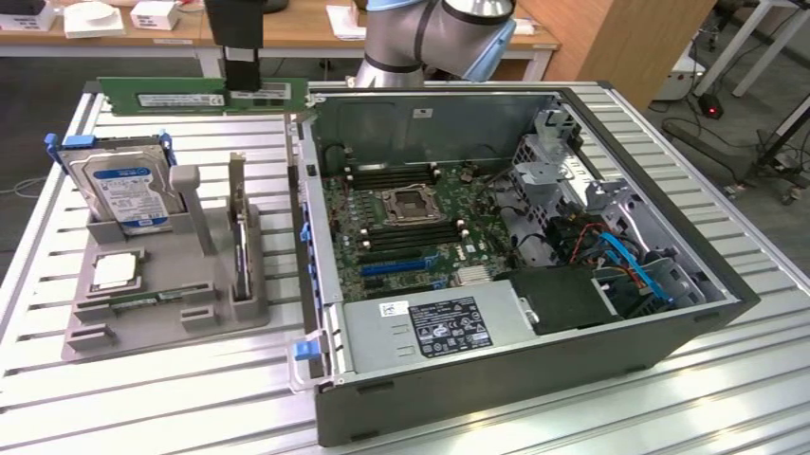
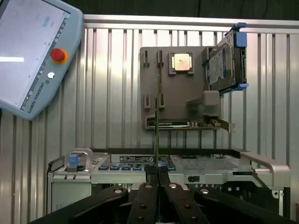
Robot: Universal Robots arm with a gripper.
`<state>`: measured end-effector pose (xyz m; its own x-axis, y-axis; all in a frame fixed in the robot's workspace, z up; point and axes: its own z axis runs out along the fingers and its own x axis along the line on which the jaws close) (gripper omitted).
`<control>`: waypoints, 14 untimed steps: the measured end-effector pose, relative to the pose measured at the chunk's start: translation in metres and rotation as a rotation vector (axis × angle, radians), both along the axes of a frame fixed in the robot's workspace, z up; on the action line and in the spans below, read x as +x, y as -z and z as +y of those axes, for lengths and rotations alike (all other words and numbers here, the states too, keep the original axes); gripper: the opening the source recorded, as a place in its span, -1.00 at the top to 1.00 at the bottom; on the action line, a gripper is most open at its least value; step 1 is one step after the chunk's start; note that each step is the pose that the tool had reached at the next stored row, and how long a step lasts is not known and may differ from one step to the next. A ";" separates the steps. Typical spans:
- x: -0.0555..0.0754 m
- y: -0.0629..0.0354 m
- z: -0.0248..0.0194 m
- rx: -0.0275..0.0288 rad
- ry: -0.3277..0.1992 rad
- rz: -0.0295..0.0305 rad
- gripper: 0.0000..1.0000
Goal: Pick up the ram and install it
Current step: 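Pick up the ram and move it above insertion slot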
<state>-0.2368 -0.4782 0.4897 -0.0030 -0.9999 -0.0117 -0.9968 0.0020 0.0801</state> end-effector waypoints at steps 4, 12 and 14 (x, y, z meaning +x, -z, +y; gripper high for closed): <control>0.012 0.0000 0.0000 0.0001 0.000 0.0018 0.79; 0.029 0.0000 0.0000 0.0002 0.000 0.0051 0.79; 0.033 0.0000 0.0000 0.0002 0.000 0.0059 0.79</control>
